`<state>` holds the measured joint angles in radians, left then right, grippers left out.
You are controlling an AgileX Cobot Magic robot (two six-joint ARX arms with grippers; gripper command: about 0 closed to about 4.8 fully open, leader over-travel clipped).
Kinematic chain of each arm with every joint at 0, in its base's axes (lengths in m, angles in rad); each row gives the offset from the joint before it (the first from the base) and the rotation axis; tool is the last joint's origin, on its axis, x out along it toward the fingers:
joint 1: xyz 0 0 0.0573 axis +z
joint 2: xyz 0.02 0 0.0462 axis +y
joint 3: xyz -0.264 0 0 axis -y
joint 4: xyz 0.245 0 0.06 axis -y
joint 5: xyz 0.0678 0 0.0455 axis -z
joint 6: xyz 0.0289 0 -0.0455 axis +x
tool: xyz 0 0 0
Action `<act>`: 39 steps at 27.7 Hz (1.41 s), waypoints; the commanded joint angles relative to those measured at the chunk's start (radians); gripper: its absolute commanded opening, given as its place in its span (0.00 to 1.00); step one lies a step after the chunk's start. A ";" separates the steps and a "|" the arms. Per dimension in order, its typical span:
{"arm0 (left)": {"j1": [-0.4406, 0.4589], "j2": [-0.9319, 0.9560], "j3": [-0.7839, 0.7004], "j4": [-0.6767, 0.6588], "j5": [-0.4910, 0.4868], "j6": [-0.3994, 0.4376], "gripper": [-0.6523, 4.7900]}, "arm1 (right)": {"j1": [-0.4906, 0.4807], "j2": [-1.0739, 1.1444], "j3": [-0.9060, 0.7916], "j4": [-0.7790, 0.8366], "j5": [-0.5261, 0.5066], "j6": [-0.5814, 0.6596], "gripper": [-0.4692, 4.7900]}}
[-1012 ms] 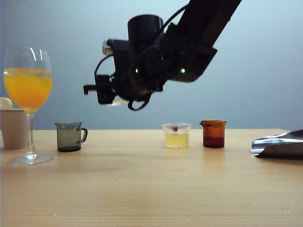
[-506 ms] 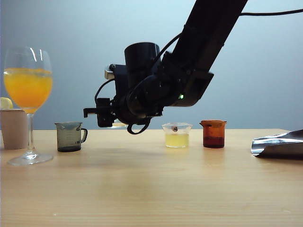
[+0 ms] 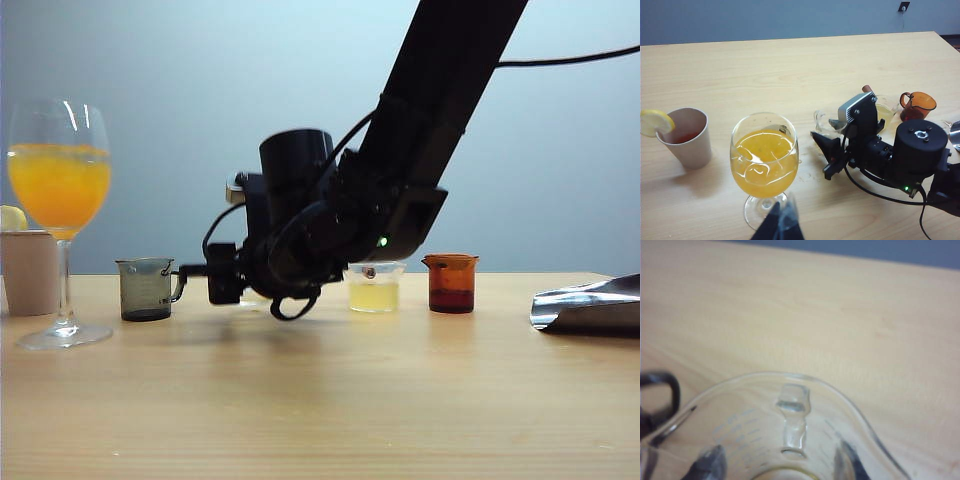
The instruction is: Pick up the second measuring cup from the left, pour the orange juice inside into the goblet, and finally put the measuring cup back in its original place.
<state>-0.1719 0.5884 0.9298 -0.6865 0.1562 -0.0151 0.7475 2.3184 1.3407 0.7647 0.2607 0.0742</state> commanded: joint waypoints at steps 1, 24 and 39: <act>0.000 -0.002 0.005 0.006 0.005 0.007 0.11 | 0.002 0.002 0.010 0.027 0.002 0.005 0.08; 0.000 -0.002 0.005 0.003 0.005 0.007 0.11 | -0.018 0.024 0.010 0.038 -0.073 0.005 0.30; 0.000 -0.002 0.005 0.003 0.005 0.007 0.11 | -0.013 0.017 0.009 0.002 -0.084 0.005 0.73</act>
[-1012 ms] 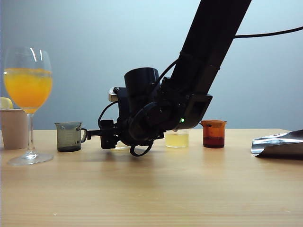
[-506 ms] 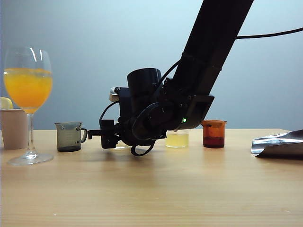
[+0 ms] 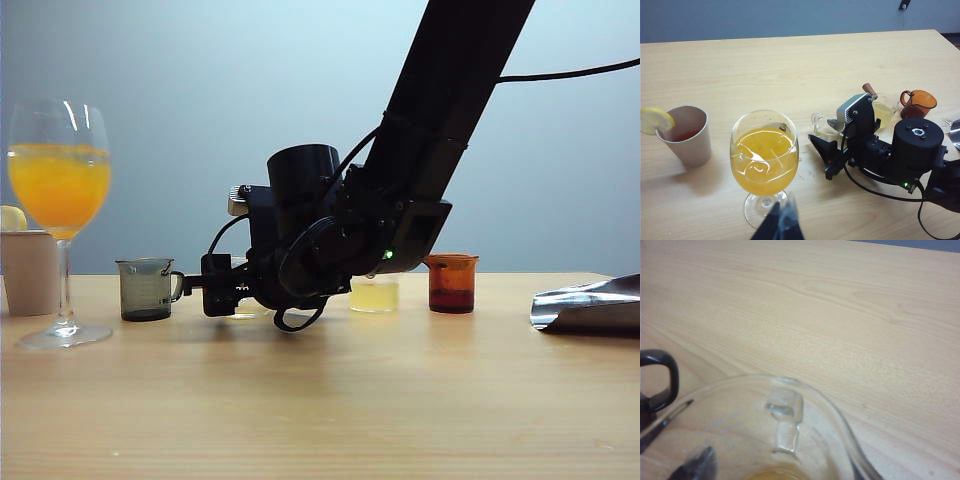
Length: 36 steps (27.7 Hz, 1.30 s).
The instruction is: Pick up the second measuring cup from the left, pour the orange juice inside into the goblet, and finally put the measuring cup back in its original place.
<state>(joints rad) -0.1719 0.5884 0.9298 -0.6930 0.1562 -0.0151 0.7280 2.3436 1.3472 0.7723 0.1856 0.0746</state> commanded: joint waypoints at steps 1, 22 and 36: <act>0.000 -0.002 0.005 0.009 0.005 0.007 0.11 | 0.008 -0.013 0.002 -0.017 -0.008 0.004 0.73; 0.000 -0.002 0.005 0.009 0.005 0.006 0.11 | 0.016 -0.152 0.002 -0.343 -0.012 0.005 0.79; 0.000 -0.003 0.005 0.009 0.003 0.000 0.11 | 0.016 -0.351 0.003 -0.738 -0.088 0.011 0.21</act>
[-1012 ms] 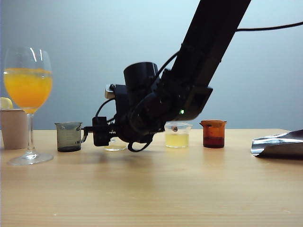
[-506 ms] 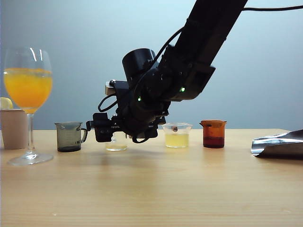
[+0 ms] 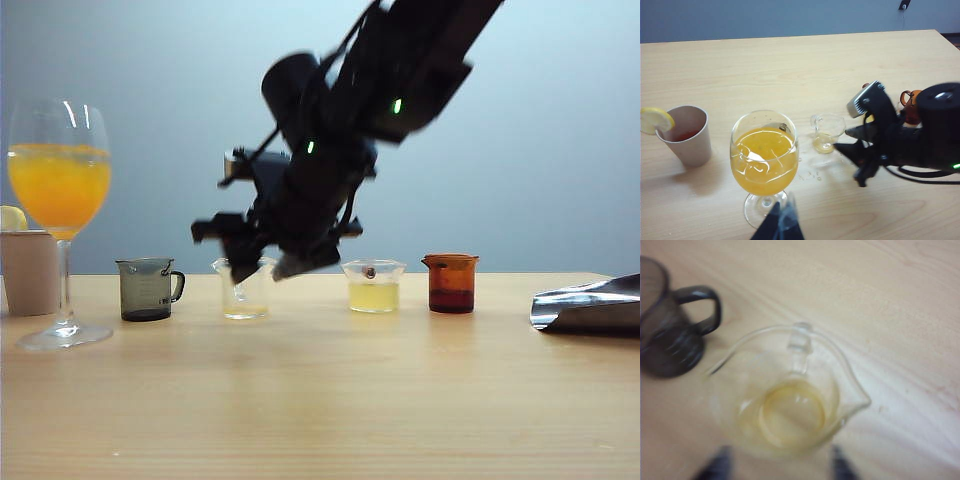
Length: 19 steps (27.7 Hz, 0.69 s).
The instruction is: Pick up the second measuring cup from the left, pour the orange juice inside into the goblet, and finally put the measuring cup back in its original place.
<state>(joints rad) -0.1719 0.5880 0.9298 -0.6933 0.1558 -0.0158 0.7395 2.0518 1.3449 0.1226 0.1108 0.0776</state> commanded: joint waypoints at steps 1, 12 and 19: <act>0.000 -0.003 0.005 0.008 0.005 0.000 0.11 | 0.005 -0.079 0.005 -0.122 -0.019 0.008 0.06; 0.000 -0.051 0.005 -0.010 -0.052 -0.071 0.11 | 0.003 -0.462 0.005 -0.404 -0.069 -0.003 0.09; 0.000 -0.213 -0.054 -0.005 -0.187 -0.070 0.11 | 0.003 -0.710 -0.002 -0.581 -0.065 -0.111 0.09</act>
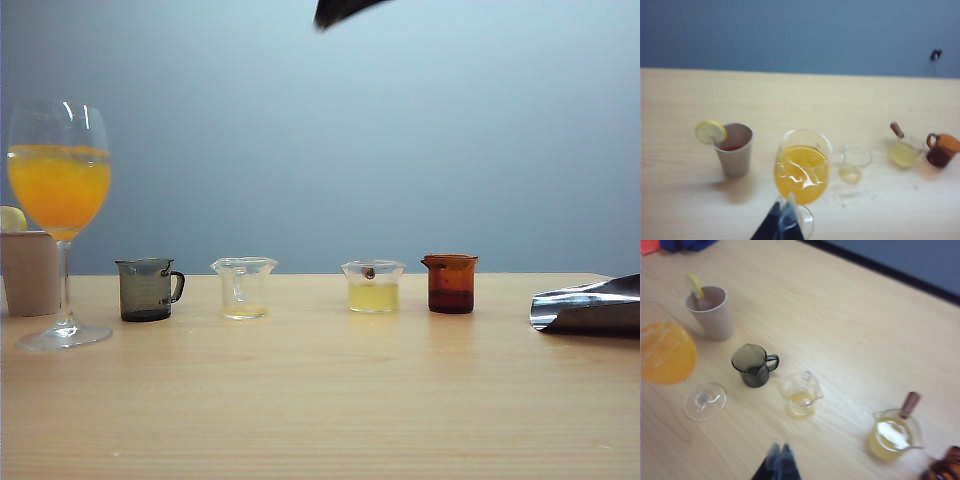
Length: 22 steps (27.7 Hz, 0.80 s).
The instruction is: Pick up the second measuring cup from the left, pour the orange juice inside into the goblet, and finally put the measuring cup back in its original place.
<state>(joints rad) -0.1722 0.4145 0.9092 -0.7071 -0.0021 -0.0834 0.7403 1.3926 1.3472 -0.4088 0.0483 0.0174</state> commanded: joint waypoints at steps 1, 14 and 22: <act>0.000 -0.066 -0.056 0.011 -0.029 -0.003 0.11 | 0.003 -0.077 -0.012 -0.060 -0.003 -0.056 0.09; 0.000 -0.391 -0.379 0.156 -0.065 0.005 0.11 | 0.002 -0.556 -0.456 0.124 -0.006 -0.151 0.09; 0.000 -0.412 -0.530 0.298 -0.109 0.005 0.11 | -0.004 -0.848 -0.764 0.192 0.120 -0.152 0.09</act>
<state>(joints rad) -0.1719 0.0021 0.3904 -0.4694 -0.0814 -0.0799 0.7357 0.5674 0.6029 -0.2287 0.1432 -0.1329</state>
